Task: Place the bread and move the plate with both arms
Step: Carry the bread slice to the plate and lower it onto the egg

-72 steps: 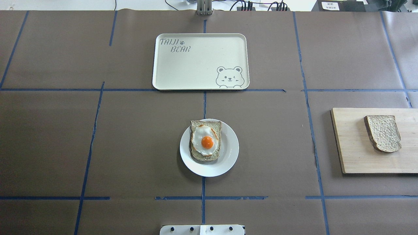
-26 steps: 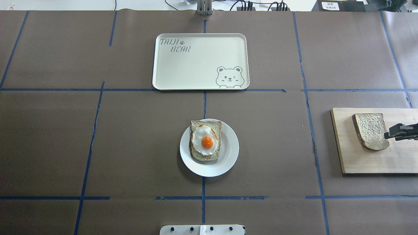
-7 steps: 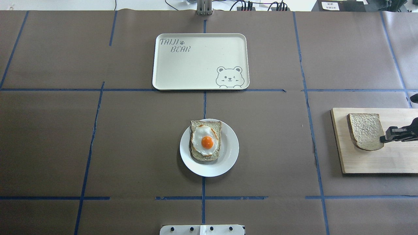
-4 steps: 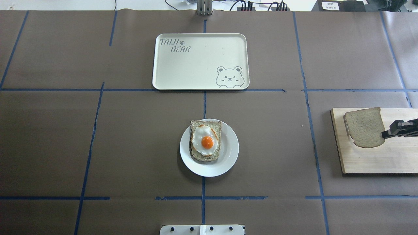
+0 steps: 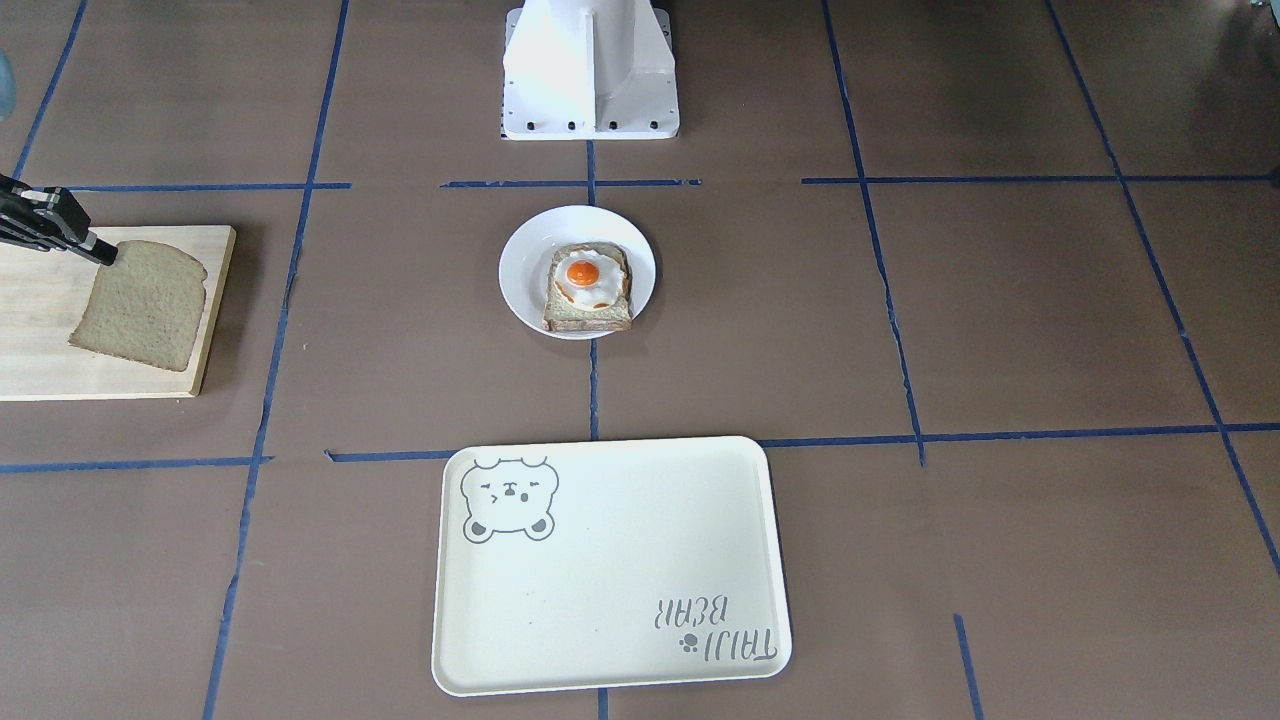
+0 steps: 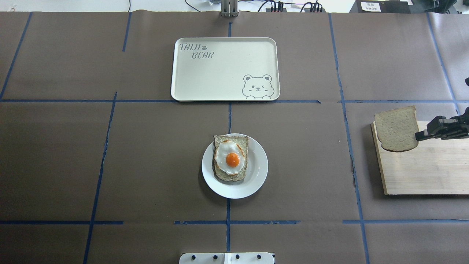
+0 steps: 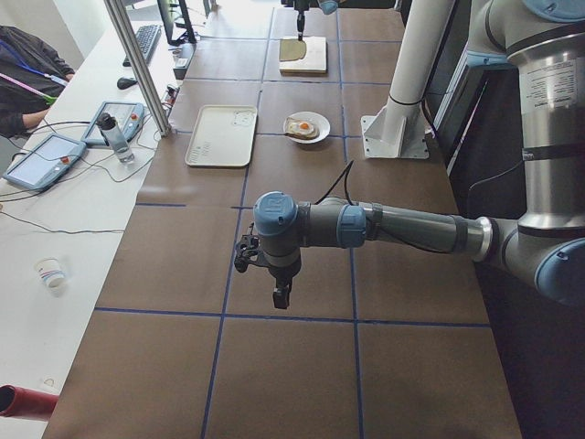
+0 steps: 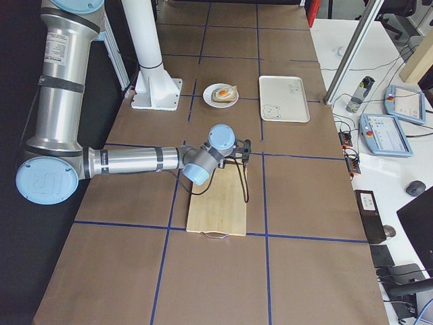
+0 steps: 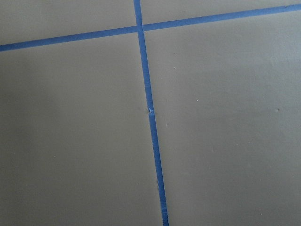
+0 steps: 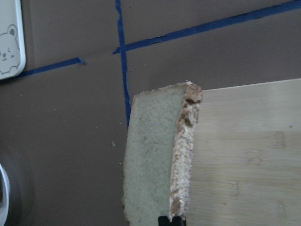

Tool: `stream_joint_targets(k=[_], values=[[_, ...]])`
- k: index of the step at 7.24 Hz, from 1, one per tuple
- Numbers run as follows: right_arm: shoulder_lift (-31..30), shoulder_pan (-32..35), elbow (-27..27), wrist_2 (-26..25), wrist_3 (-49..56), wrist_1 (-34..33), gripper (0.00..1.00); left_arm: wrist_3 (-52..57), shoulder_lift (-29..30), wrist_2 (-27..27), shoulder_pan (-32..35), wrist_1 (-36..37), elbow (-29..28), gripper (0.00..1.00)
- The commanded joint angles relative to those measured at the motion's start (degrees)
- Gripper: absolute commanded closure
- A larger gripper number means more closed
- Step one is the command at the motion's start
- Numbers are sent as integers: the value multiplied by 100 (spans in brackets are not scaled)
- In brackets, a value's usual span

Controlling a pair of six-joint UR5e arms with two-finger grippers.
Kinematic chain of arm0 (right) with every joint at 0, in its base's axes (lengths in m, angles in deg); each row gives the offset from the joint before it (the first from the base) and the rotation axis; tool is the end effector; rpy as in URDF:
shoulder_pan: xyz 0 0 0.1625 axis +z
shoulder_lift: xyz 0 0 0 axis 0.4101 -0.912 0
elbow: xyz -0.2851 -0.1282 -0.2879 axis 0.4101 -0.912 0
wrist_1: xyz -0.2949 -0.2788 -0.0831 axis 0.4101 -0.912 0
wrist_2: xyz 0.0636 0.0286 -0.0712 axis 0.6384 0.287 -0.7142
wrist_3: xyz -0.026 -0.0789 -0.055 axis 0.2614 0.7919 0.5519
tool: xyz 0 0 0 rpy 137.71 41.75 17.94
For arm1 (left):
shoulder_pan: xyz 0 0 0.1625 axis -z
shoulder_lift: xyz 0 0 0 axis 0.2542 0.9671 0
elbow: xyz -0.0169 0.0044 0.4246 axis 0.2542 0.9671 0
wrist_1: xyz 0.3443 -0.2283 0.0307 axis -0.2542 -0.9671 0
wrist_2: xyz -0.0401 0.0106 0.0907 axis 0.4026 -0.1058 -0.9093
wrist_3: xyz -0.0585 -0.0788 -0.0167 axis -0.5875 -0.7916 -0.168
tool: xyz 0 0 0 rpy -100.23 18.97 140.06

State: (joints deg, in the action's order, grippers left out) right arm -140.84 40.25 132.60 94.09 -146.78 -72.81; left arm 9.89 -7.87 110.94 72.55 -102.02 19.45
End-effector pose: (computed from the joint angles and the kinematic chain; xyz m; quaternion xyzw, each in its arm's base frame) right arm -0.1418 -0.4141 0.5090 -0.0082 -0.5777 0.0510 0.8146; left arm -0.0435 -0.4148 0.6047 0.0043 0.3807 0.0704 0.9220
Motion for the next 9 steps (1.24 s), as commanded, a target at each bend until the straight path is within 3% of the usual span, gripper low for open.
stream_joint_targets(k=[1, 3, 6, 9], values=[[937, -47, 231, 117, -1348, -60, 100, 0, 3, 0, 0, 0, 0, 0], [1914, -633, 231, -83, -2442, -69, 100, 0, 3, 0, 0, 0, 0, 0], [2779, -2309, 231, -2195, -3387, -69, 100, 0, 64, 0, 0, 0, -9, 0], [3158, -3516, 135, -3587, -3074, -52, 100, 0, 91, 0, 0, 0, -9, 0]])
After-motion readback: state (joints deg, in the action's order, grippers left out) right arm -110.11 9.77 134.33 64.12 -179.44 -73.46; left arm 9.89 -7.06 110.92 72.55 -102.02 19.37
